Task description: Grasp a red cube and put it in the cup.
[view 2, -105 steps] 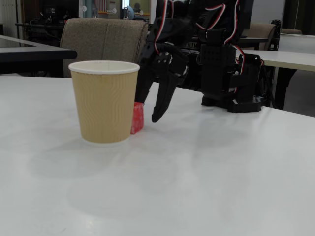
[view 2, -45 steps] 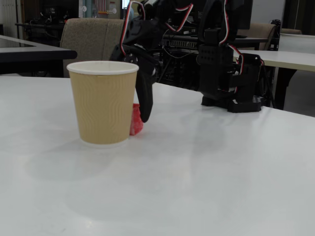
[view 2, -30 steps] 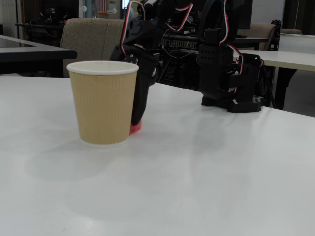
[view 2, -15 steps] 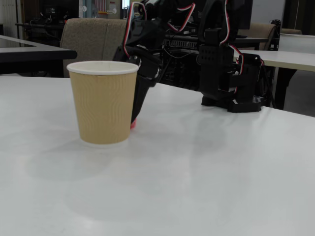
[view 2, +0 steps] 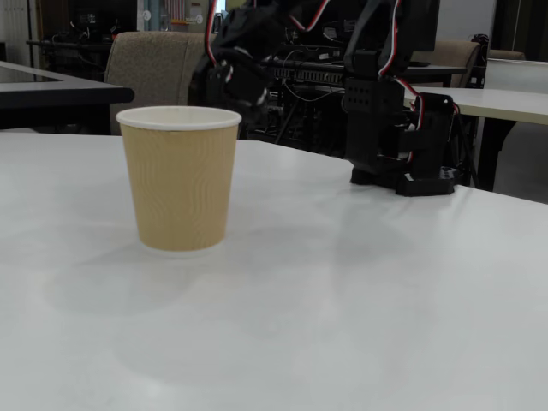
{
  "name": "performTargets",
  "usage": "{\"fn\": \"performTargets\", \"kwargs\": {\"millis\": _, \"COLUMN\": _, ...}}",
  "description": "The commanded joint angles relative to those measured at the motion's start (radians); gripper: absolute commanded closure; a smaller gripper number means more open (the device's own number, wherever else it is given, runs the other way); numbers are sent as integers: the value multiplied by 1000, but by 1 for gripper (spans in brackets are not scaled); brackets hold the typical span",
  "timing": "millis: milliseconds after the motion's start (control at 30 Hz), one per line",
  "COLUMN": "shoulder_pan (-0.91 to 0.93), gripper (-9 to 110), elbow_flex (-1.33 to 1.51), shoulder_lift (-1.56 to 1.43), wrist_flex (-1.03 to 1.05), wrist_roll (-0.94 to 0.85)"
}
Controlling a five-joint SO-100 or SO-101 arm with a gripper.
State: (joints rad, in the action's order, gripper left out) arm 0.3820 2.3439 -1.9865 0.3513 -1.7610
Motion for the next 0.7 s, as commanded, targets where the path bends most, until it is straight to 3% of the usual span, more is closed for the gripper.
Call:
{"fn": "performTargets", "kwargs": {"millis": 0, "shoulder_pan": 21, "gripper": 84, "elbow_flex": -26, "shoulder_lift": -71, "wrist_flex": -8, "wrist_roll": 11}}
{"fn": "performTargets", "kwargs": {"millis": 667, "shoulder_pan": 46, "gripper": 84, "elbow_flex": 49, "shoulder_lift": -348, "wrist_flex": 52, "wrist_roll": 110}}
